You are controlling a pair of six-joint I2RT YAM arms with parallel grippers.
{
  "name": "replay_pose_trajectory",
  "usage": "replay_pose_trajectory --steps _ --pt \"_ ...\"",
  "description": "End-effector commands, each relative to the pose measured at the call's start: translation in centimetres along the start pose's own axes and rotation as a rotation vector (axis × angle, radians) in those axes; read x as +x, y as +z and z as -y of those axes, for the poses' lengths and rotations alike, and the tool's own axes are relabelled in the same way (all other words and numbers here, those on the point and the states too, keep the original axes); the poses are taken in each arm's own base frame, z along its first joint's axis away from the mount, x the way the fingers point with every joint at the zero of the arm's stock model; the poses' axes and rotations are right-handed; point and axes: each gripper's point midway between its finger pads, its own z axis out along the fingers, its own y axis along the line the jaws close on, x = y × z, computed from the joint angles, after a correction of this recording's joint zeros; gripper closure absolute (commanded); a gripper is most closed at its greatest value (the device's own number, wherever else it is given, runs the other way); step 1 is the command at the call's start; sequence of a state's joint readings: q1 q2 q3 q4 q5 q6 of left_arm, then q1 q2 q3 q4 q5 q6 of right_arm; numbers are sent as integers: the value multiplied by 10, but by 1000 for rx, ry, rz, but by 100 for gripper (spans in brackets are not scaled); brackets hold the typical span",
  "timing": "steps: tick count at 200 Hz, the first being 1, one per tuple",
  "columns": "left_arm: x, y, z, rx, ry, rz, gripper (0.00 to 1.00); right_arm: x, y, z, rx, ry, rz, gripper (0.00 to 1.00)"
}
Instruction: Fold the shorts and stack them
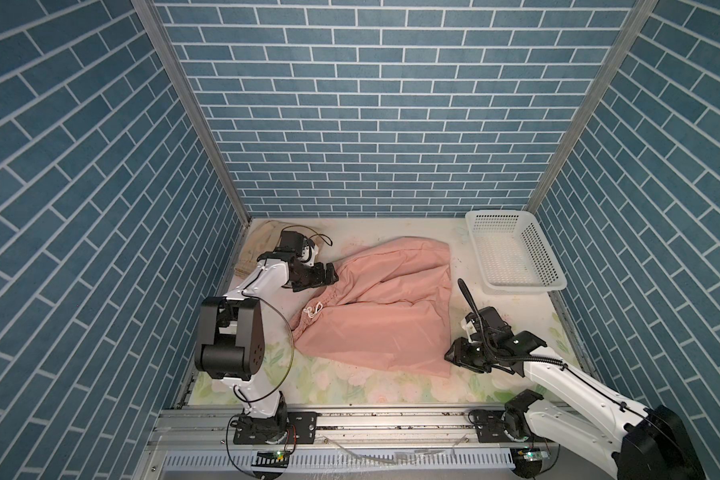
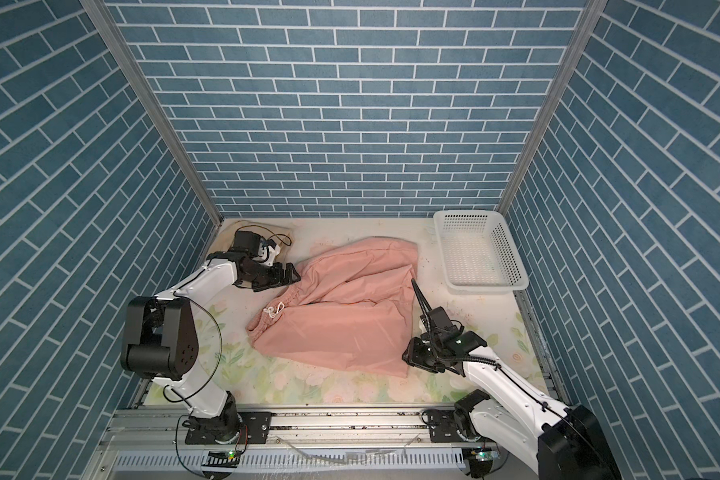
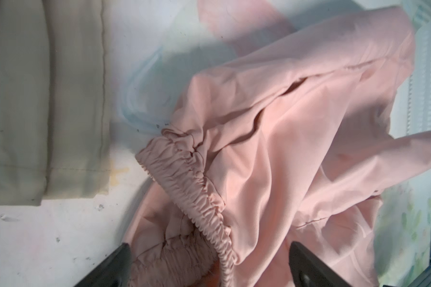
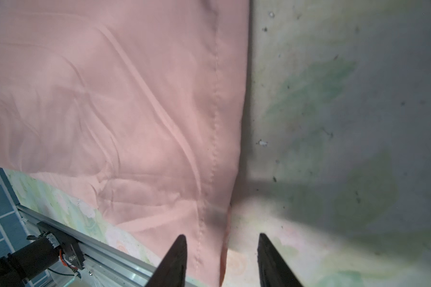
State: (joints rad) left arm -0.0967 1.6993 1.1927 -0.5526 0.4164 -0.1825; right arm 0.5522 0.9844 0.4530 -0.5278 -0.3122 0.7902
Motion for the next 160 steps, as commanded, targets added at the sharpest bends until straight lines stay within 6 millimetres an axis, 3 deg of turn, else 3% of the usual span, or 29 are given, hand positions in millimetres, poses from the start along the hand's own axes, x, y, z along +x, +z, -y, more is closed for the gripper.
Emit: replay_pose_trajectory --steps 1,28,42,53,75,88,106,115,135,160 --pt "22 2 -25 -136 30 -74 2 -5 10 -5 -32 25 11 60" --pt "25 14 -22 -108 25 -109 12 -6 15 -5 -21 15 -8 71" --pt "19 17 -13 -80 32 -85 17 -6 16 -6 -23 9 -16 91" --pt "15 19 -10 -83 20 -76 25 -5 18 -6 -24 5 -23 99" --pt "15 25 -7 -58 -51 -72 39 -4 18 1 20 5 -33 100" --pt "21 31 -9 -60 -78 -101 55 -4 13 4 48 6 -33 100" --pt "24 32 -17 -99 -77 -121 89 -6 3 9 81 10 -23 100" --pt "22 28 -24 -141 -66 -114 100 -7 -2 12 97 20 -14 100" --pt "4 10 -35 -211 -64 -43 100 -7 -12 24 117 63 -5 100" --pt "-32 -15 -21 -177 -3 83 99 -10 -19 36 113 115 21 100"
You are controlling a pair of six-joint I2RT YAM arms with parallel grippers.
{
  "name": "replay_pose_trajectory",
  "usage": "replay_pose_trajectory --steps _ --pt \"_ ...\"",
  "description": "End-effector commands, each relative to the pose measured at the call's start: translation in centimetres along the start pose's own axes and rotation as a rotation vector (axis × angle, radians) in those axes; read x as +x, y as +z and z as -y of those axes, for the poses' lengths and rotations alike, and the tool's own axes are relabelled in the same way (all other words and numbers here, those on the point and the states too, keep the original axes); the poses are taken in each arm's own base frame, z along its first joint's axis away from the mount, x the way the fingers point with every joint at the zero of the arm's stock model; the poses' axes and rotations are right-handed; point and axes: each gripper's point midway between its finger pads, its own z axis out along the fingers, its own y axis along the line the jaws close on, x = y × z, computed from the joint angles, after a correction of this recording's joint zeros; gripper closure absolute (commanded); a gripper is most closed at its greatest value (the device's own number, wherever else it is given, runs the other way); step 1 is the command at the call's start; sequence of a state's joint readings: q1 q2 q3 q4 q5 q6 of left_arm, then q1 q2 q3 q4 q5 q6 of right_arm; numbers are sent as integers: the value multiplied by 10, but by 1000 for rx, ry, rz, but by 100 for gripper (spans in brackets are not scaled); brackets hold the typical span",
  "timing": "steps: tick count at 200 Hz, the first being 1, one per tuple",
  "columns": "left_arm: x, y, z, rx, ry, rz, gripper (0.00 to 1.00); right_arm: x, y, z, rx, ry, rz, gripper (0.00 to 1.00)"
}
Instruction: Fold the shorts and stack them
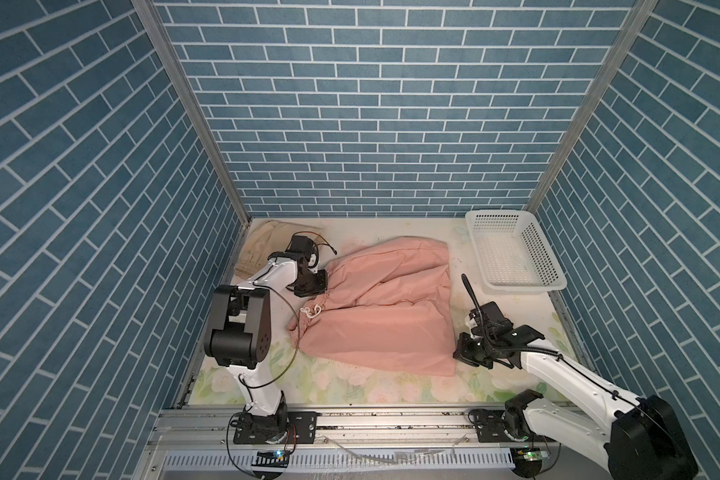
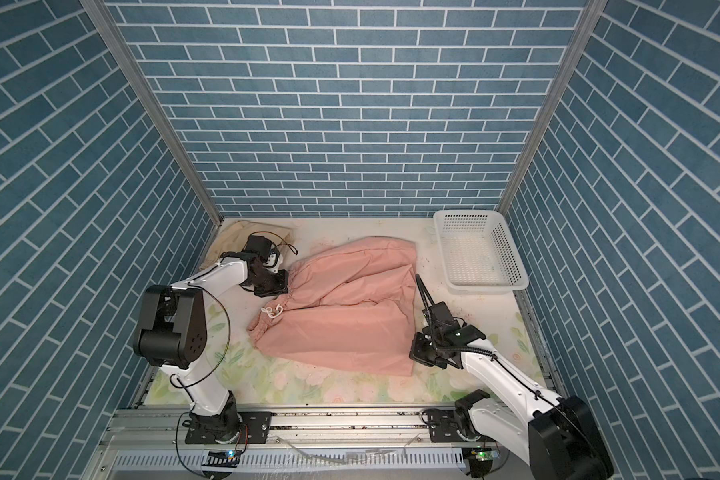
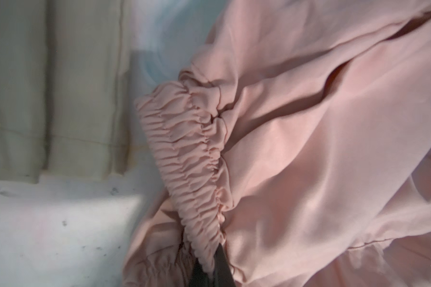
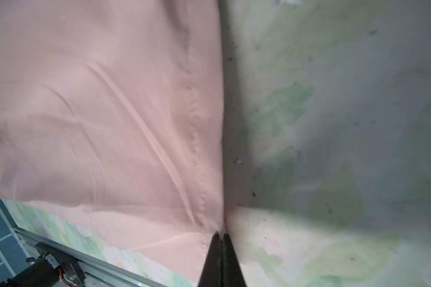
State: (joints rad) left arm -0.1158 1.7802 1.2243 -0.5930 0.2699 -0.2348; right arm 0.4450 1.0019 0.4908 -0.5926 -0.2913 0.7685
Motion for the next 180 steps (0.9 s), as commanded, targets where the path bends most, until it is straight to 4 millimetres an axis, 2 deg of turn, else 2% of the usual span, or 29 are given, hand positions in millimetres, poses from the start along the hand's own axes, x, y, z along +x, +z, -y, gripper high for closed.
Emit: replay_pose_trajectory --steps 1,15,27,38,59,90,127,157,166,180 --pt "-39 -39 3 -19 48 154 98 4 -8 20 60 28 -9 100" --pt "-50 -51 8 -16 81 197 69 2 -9 22 65 34 -2 100" --pt "-56 -55 2 -52 78 205 62 2 -9 22 65 35 -4 100" --pt "-58 -53 -4 -67 61 196 42 2 -8 22 63 35 -14 100" --pt "-59 -40 -16 -71 -1 161 25 4 -8 20 59 28 -33 100" --pt "-59 -14 -19 -28 -28 130 25 3 -10 18 48 17 -23 100" --pt "-63 11 -11 50 -35 118 31 3 -7 16 28 14 -21 100" --pt "-51 26 -4 106 -71 66 38 1 -7 14 25 16 -18 100" --pt "-46 29 -4 113 -80 55 41 0 -7 14 23 15 -15 100" --pt "-41 33 -4 118 -80 49 53 -1 -6 14 22 14 -7 100"
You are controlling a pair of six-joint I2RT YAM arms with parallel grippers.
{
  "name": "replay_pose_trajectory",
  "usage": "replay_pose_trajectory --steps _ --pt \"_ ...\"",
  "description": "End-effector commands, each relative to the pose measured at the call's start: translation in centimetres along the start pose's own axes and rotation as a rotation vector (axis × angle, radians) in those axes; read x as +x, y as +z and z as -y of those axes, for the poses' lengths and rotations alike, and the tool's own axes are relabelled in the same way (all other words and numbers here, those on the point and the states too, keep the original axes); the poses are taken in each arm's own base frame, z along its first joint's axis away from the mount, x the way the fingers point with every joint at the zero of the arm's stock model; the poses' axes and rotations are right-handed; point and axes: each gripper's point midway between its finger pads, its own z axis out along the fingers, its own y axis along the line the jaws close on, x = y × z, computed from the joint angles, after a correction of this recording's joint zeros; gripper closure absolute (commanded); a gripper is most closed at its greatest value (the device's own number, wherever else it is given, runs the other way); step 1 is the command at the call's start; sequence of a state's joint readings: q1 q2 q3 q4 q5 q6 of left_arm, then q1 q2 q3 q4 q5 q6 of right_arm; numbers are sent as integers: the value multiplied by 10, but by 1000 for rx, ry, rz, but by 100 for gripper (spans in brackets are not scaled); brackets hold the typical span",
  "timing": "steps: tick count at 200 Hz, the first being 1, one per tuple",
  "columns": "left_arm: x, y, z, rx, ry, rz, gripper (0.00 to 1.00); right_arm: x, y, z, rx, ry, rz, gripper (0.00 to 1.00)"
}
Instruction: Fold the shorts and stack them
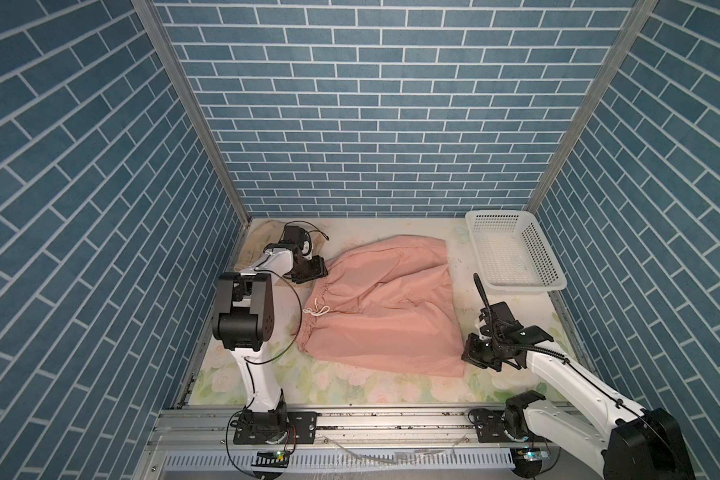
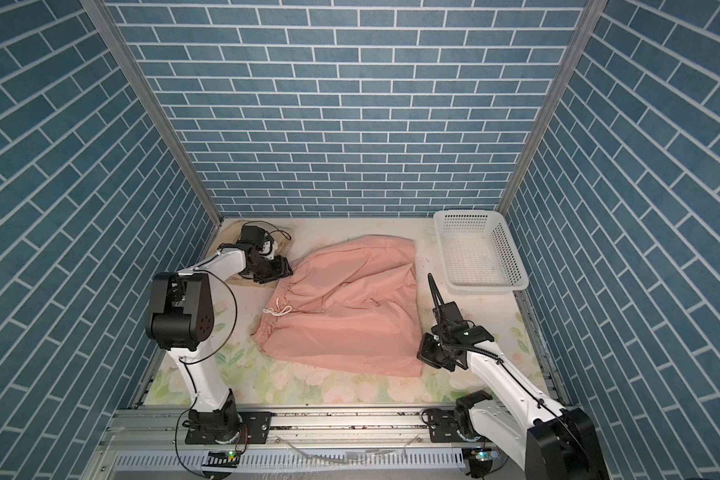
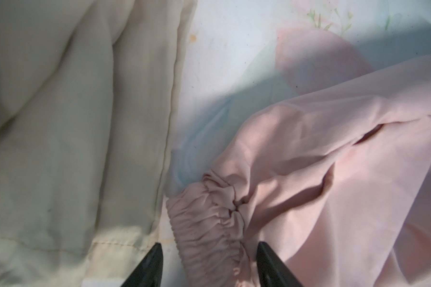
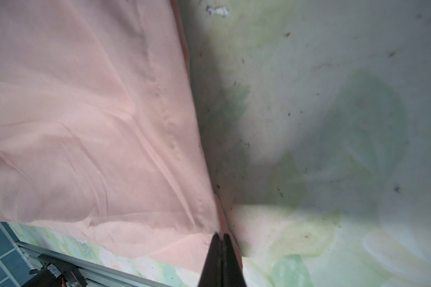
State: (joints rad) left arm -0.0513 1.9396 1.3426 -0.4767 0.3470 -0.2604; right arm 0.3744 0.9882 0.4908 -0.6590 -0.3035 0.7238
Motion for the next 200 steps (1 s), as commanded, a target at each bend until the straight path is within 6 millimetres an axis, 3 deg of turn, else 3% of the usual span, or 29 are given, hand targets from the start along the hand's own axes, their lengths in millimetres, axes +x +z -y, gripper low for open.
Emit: replay_pose_trajectory --steps 1,18,33,88,109,126,150,159,176,190,200 --pt "12 8 6 43 -18 -25 54 -2 -1 -1 -6 -19 10 100" --pt "13 12 4 38 2 -41 82 -3 1 -1 -7 -21 13 100" --pt "5 7 5 22 43 -31 99 -1 3 2 2 -22 5 100" --pt "-55 -55 29 -17 254 161 100 -3 2 7 28 -15 13 100" --pt "-68 -65 34 -28 307 200 99 0 5 11 43 -11 3 100" --pt "-74 -63 29 -59 314 199 83 1 5 14 61 -10 -4 100" --pt "-76 -55 17 -118 279 187 35 0 1 15 71 -18 5 100" --pt "-77 -55 9 -158 256 190 31 -1 -3 11 58 -23 15 98" --pt "-75 -62 3 -198 228 192 14 -8 -18 1 38 -36 53 79" --pt "-70 -75 1 -221 201 196 2 -19 -36 -6 42 -59 111 71" --pt "-64 -88 2 -223 185 200 0 -30 -47 -11 56 -86 156 67"
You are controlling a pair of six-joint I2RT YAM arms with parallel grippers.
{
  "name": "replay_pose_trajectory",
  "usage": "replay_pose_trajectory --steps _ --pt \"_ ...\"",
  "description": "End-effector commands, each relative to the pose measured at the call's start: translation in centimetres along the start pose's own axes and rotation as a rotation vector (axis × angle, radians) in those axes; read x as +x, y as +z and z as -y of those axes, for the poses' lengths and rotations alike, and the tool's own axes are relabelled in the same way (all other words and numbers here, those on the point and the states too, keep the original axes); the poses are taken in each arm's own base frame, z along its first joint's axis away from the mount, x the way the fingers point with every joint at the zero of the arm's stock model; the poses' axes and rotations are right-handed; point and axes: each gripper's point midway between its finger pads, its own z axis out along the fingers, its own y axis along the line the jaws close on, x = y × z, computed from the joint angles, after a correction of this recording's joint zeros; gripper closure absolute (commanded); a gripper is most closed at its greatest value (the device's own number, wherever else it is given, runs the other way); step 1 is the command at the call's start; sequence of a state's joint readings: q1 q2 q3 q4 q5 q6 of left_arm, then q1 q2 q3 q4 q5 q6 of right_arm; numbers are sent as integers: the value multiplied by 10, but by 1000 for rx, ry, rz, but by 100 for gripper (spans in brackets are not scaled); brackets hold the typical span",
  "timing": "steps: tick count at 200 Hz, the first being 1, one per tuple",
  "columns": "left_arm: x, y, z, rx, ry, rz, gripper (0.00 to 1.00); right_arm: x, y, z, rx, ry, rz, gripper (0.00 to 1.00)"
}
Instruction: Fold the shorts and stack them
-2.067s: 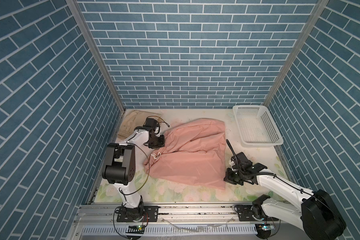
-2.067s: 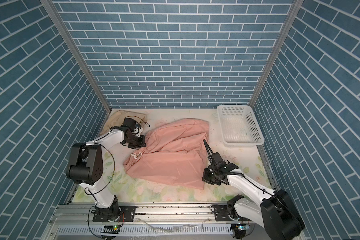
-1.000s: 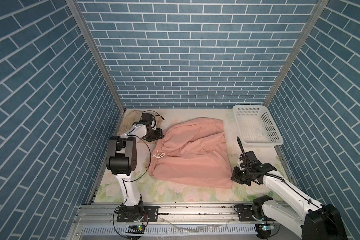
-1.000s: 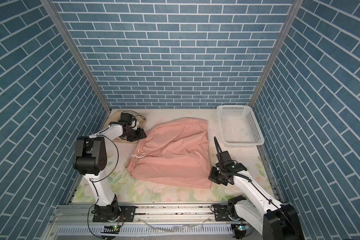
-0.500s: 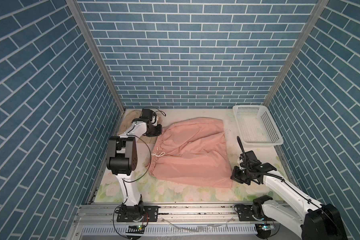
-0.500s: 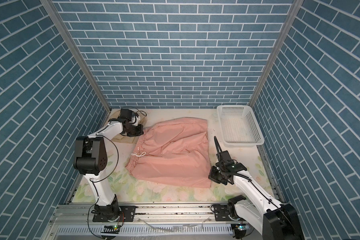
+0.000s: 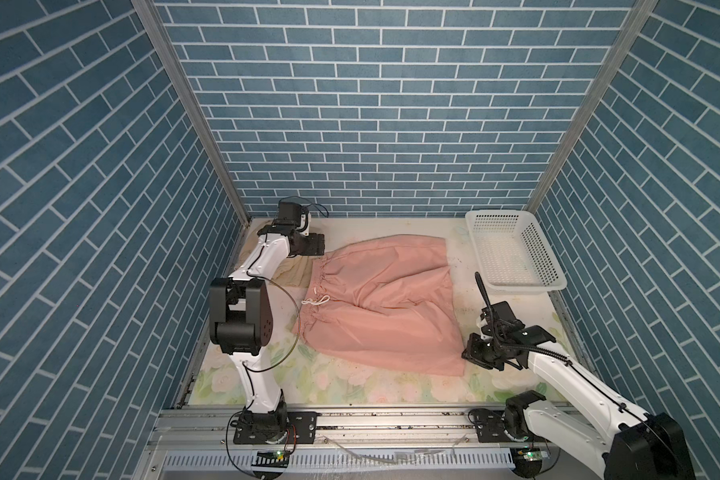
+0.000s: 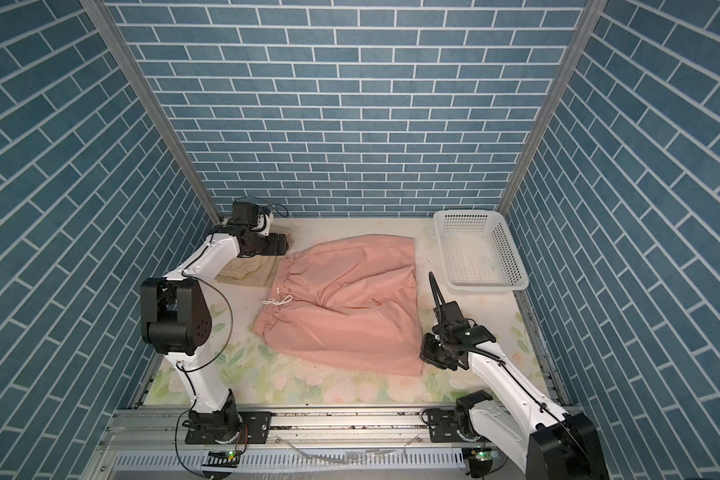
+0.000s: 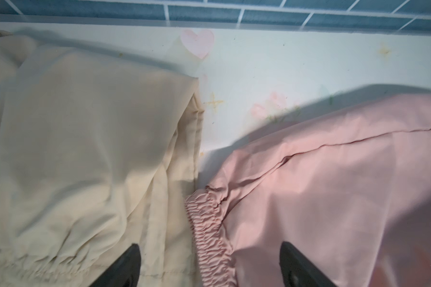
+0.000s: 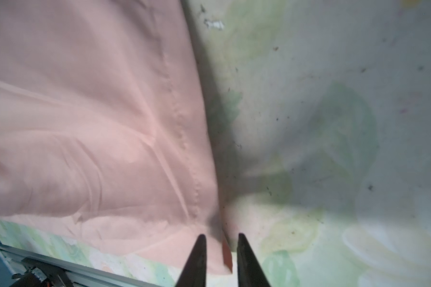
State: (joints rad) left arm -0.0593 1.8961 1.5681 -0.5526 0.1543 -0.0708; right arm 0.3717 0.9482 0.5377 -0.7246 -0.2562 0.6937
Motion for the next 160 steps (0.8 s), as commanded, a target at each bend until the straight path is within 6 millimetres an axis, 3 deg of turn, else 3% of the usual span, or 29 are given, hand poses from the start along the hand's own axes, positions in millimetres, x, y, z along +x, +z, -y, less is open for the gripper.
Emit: replay_pose_trajectory --steps 1,34,56,79,107,134,160 --pt "12 -25 -9 -70 -41 -26 0 -26 -32 -9 35 -56 117 67" --pt "39 -72 4 -7 -106 -2 0 -79 -44 -38 67 -207 200 59" --pt "78 -91 7 28 -187 -22 0 -124 -41 -66 63 -329 236 54" --pt "118 -90 25 144 -273 -36 0 -167 -21 -80 52 -383 216 51" --pt "166 -91 16 105 -327 -87 0 -198 12 -88 5 -407 159 51" --pt "187 -99 14 103 -374 -62 0 -228 26 -99 -26 -440 187 51" --pt "194 -99 17 129 -414 -45 0 -244 39 -112 -99 -448 181 54"
